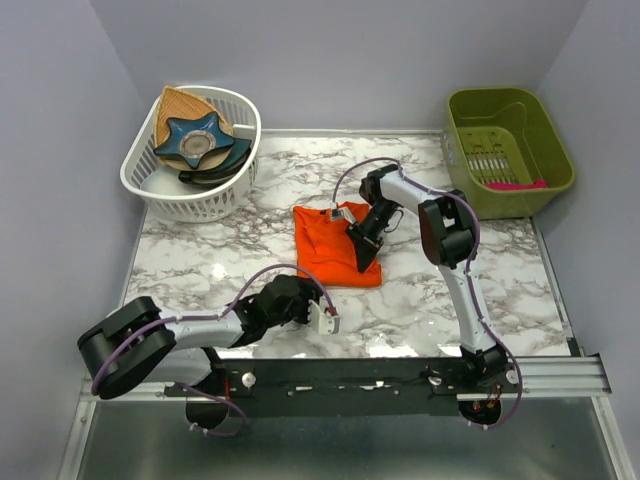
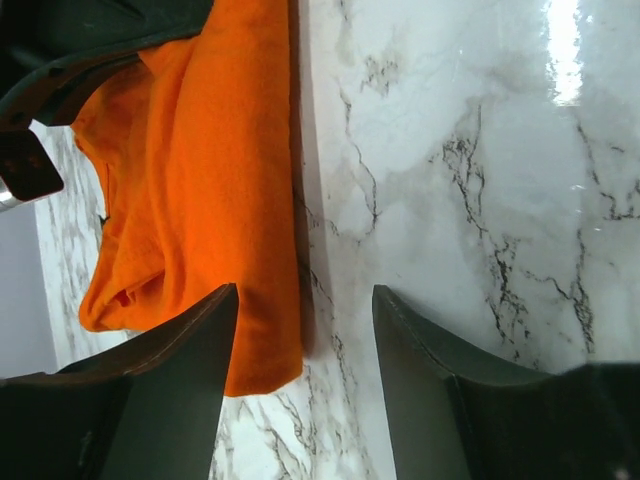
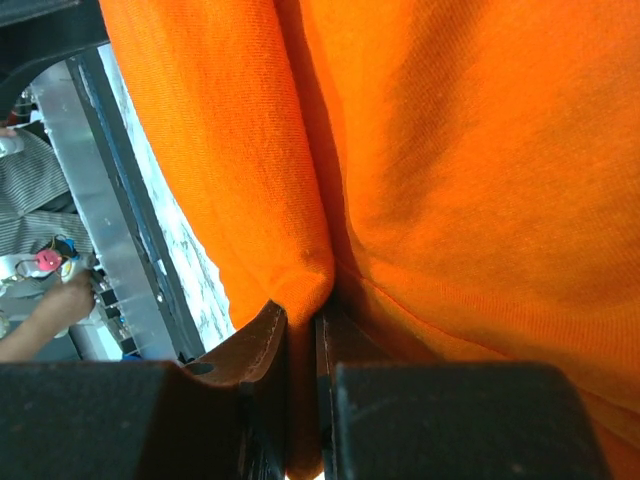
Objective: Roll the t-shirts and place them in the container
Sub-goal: Roll the T-shirt to the center of the board.
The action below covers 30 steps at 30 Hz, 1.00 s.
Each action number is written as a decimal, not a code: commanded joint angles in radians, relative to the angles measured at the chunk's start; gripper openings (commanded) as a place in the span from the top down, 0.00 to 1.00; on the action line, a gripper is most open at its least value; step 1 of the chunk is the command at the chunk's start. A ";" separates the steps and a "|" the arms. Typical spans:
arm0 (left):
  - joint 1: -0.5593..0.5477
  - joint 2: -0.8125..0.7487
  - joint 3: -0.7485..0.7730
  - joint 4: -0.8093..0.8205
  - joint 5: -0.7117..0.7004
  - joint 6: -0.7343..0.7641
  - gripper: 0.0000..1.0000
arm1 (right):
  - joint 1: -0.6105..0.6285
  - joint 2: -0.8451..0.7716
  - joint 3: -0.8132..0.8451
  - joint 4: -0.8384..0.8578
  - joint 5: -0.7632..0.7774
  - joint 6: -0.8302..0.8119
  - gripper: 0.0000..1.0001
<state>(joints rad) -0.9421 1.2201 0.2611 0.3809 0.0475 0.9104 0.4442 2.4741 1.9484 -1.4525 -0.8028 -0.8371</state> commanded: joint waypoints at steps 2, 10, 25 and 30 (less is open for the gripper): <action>-0.007 0.111 -0.017 0.104 -0.077 0.102 0.37 | 0.011 0.077 -0.017 -0.074 0.152 -0.031 0.79; -0.017 0.240 0.024 0.122 -0.103 0.104 0.45 | 0.011 0.080 -0.011 -0.074 0.154 -0.025 0.79; 0.063 0.345 0.335 -0.379 0.039 -0.071 1.00 | -0.028 -0.036 -0.084 -0.034 0.062 -0.126 0.39; 0.134 0.311 0.438 -0.589 0.215 -0.082 1.00 | -0.143 -0.254 -0.161 0.024 -0.039 -0.065 0.01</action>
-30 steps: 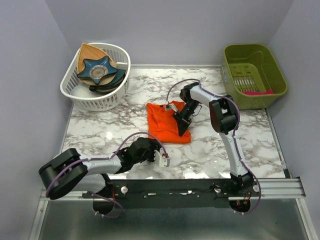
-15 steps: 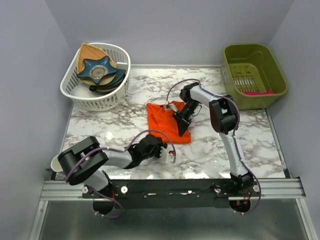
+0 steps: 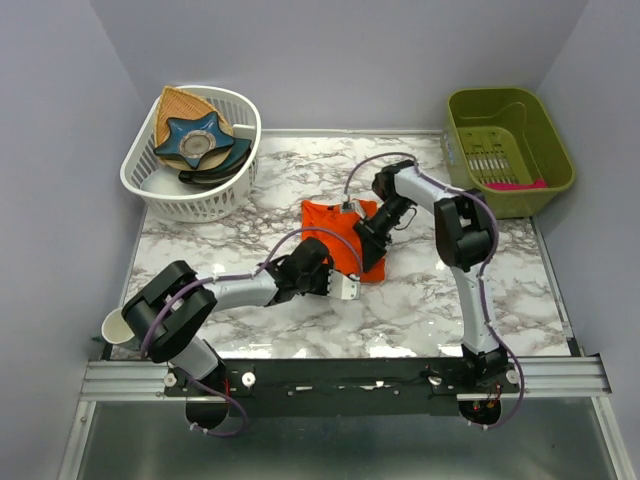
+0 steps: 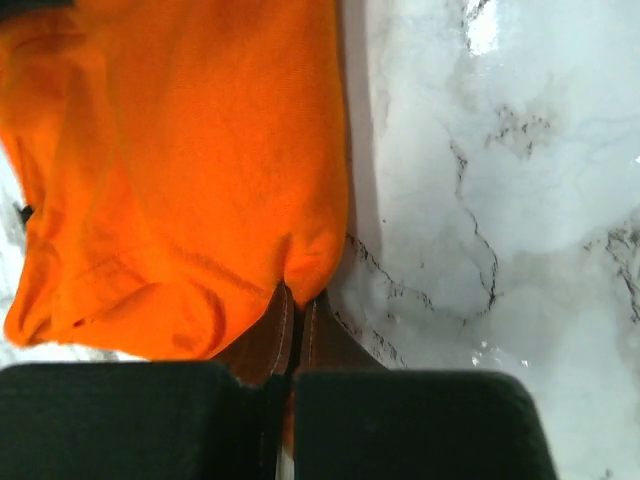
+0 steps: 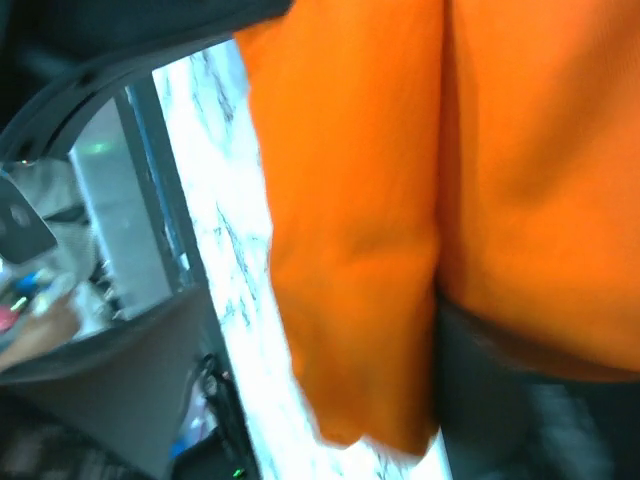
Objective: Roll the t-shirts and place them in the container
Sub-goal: Roll the T-shirt to the center of the board.
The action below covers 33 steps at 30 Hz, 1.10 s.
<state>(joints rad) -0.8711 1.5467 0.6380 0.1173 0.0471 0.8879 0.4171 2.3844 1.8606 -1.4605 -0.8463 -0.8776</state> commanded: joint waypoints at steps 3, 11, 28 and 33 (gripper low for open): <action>0.098 -0.005 0.124 -0.417 0.295 -0.050 1.00 | -0.159 -0.308 -0.188 0.188 0.012 0.015 0.00; 0.188 0.113 0.351 -0.686 0.500 -0.050 1.00 | -0.101 -1.090 -0.970 1.011 0.211 0.033 0.00; 0.279 0.216 0.560 -0.847 0.714 -0.130 1.00 | 0.212 -1.073 -1.256 1.530 0.415 -0.047 0.00; 0.297 0.237 0.581 -0.887 0.749 -0.130 1.00 | 0.233 -1.004 -1.244 1.522 0.414 -0.129 0.02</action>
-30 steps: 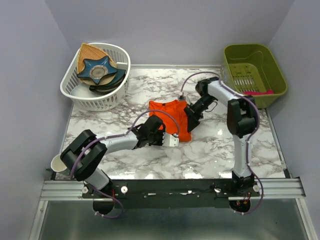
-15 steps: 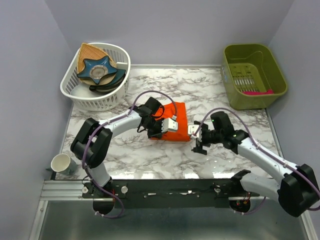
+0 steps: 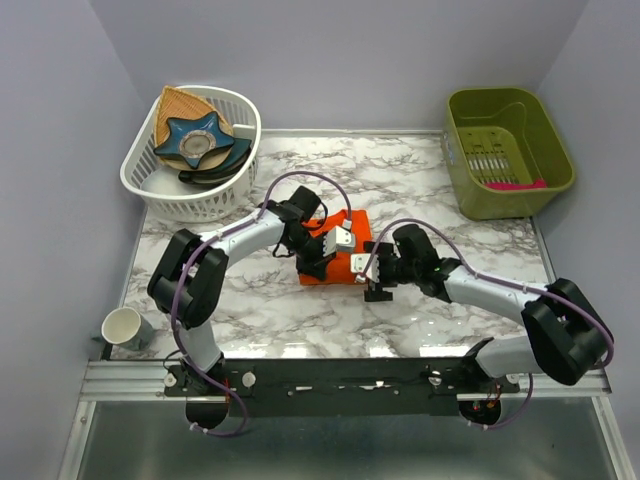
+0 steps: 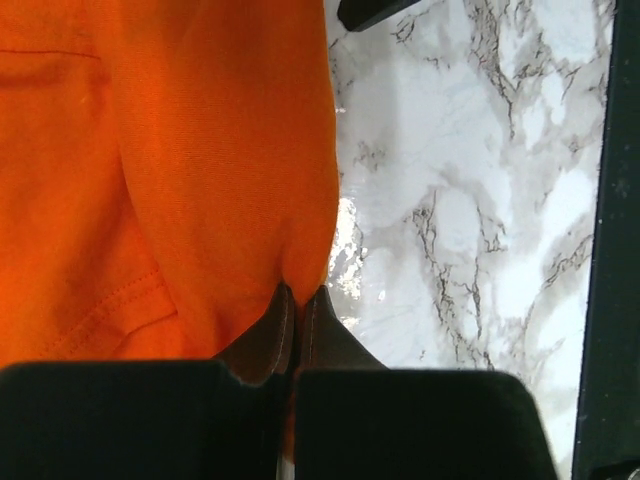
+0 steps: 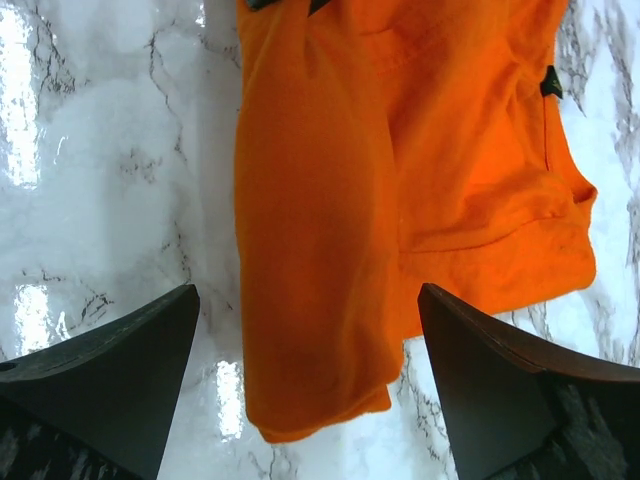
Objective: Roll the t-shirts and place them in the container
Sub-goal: Roll the T-shirt to the center of the board.
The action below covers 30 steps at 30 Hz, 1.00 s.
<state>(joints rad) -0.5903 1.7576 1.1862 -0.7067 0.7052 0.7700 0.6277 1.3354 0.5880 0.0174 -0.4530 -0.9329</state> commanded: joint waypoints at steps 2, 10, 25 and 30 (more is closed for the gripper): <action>0.027 0.029 0.035 -0.069 0.105 -0.011 1.00 | 0.023 0.073 0.053 0.017 0.023 -0.096 0.06; 0.081 0.029 0.039 -0.099 0.149 -0.003 1.00 | 0.023 0.133 0.144 -0.114 0.004 -0.109 0.57; 0.195 0.181 0.151 -0.562 0.413 0.133 1.00 | -0.008 0.321 0.570 -1.014 -0.303 -0.196 0.88; 0.213 0.252 0.196 -0.608 0.462 0.114 1.00 | -0.026 0.476 0.690 -1.255 -0.354 -0.265 0.89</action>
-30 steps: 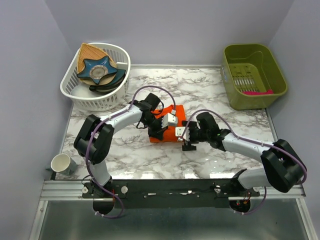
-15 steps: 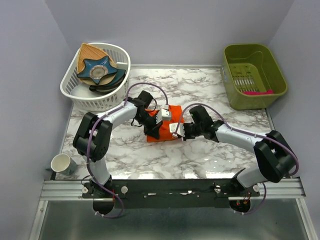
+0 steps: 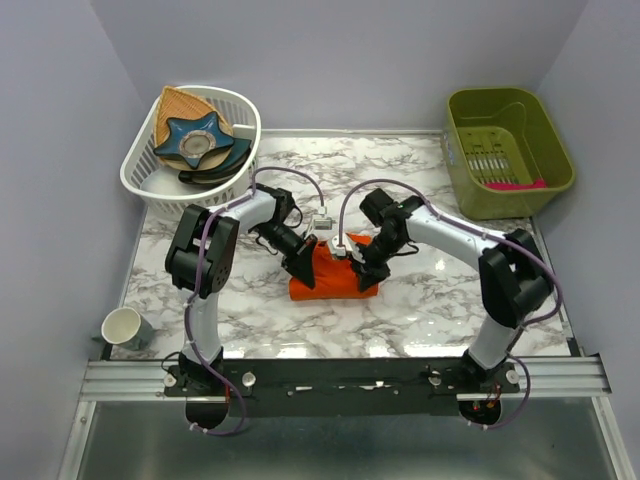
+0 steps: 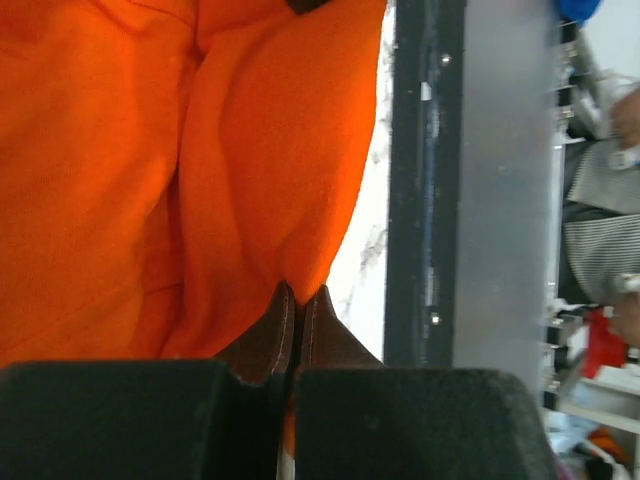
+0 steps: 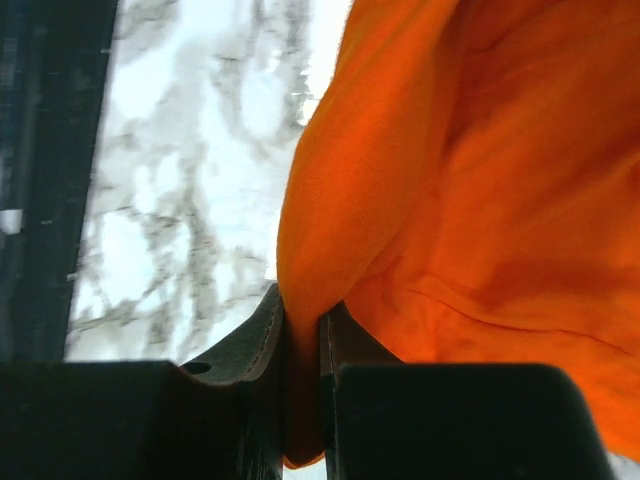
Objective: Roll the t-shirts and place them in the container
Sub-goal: Roll the T-shirt to the center of the board.
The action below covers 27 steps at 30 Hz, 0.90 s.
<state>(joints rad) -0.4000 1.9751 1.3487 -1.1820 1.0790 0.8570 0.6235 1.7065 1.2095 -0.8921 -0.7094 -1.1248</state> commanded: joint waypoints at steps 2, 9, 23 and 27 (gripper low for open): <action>0.032 0.034 0.032 -0.069 0.069 -0.080 1.00 | -0.031 0.146 0.107 -0.372 -0.110 -0.081 0.89; 0.055 0.073 0.059 0.139 -0.063 -0.248 1.00 | -0.120 0.386 0.300 -0.505 -0.193 -0.078 0.89; 0.081 0.191 0.144 0.079 -0.114 -0.138 1.00 | -0.131 0.696 0.588 -0.634 -0.139 0.035 0.85; 0.082 0.156 0.095 0.136 -0.151 -0.137 0.92 | -0.130 0.763 0.648 -0.634 -0.110 0.131 0.84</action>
<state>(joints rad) -0.3214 2.1777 1.4940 -1.1046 1.0271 0.6704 0.4892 2.3688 1.8084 -1.3788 -0.9070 -1.1042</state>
